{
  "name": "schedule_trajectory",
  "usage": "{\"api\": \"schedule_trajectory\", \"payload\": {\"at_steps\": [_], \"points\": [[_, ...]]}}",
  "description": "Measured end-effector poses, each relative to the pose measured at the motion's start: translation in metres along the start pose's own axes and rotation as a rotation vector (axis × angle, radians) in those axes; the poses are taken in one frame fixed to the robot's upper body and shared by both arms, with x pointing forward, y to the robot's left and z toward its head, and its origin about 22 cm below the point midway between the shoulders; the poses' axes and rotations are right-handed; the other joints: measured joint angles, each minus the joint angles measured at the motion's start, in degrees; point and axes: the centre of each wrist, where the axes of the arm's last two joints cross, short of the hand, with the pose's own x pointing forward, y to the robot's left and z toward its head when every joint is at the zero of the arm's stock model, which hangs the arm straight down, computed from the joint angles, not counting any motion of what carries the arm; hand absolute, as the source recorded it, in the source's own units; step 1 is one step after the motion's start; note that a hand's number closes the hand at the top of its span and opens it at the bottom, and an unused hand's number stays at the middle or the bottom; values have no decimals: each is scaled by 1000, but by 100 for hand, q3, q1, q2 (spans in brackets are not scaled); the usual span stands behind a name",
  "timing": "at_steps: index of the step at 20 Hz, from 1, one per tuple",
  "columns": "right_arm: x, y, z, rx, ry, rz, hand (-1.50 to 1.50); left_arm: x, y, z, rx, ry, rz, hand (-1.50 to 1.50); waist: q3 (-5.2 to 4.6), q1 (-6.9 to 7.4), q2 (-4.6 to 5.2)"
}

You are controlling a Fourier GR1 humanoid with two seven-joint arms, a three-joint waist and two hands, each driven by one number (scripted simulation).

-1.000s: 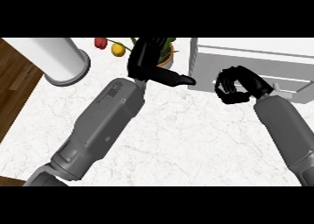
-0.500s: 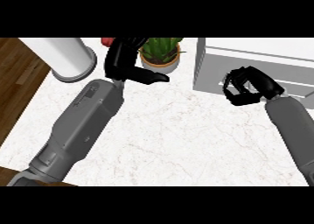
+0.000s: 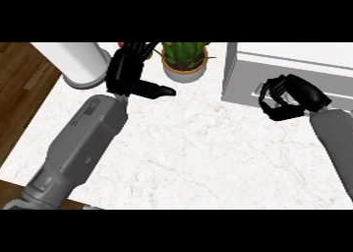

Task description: Pick up the cup, place it into the drawer and close the drawer

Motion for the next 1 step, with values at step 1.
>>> {"api": "schedule_trajectory", "payload": {"at_steps": [1], "points": [[0, -1, 1, 1, -3, -5, 150, 0, 2, 1, 0, 4, -1, -150, 1, 6, 11]]}}
